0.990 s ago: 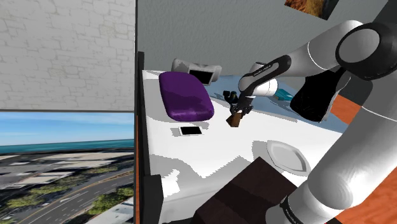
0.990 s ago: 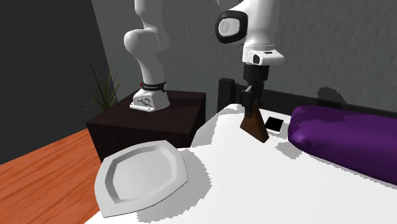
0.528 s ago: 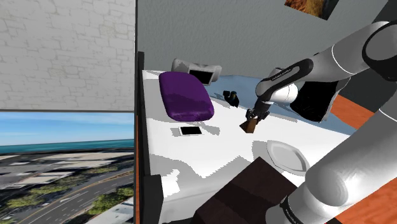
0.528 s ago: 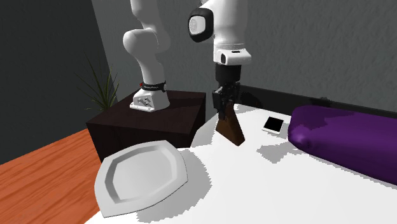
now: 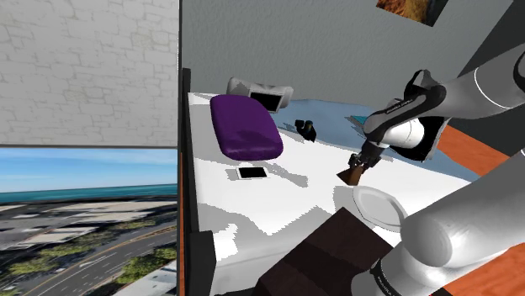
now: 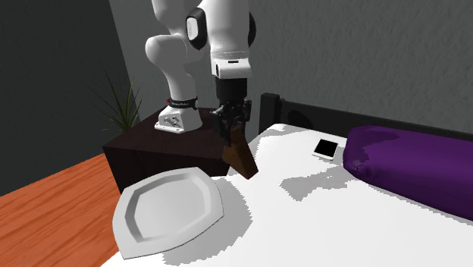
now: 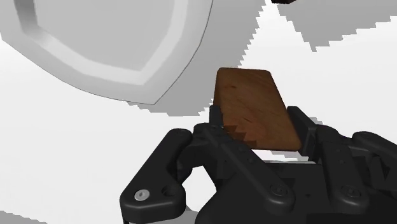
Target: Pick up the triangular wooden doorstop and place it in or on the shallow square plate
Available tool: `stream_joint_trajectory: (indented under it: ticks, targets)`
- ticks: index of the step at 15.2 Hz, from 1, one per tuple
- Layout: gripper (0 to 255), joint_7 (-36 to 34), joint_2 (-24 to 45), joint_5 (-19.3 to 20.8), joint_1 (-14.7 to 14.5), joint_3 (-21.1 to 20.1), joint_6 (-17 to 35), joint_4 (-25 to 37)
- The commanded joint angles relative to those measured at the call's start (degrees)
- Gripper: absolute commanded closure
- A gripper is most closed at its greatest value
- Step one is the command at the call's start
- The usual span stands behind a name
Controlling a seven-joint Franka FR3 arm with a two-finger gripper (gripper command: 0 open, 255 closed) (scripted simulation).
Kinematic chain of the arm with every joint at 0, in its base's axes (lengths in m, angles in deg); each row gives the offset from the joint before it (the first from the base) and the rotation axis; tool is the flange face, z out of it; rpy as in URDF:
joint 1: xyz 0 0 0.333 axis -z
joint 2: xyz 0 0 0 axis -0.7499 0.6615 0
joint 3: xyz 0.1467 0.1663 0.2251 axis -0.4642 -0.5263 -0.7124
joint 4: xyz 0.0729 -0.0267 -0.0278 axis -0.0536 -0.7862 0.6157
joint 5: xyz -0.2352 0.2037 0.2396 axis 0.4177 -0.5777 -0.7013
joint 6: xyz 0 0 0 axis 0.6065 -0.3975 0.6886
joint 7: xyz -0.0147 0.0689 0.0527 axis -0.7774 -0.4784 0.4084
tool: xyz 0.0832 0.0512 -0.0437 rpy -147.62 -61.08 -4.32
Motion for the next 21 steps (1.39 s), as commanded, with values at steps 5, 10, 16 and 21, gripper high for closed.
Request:
stream_joint_trajectory:
  ticks: [5,10,16,21]
  targets:
    - [255,8.3,-4.1,3.3,5.3,5.7,-0.8,-2.6]
    - [255,16.1,-5.6,5.1,9.4,11.0,-1.7,-2.9]
    - [255,24.3,-4.7,4.9,11.9,16.5,-1.6,-1.7]
    - [255,27.7,0.1,0.4,10.0,18.2,3.5,-2.6]
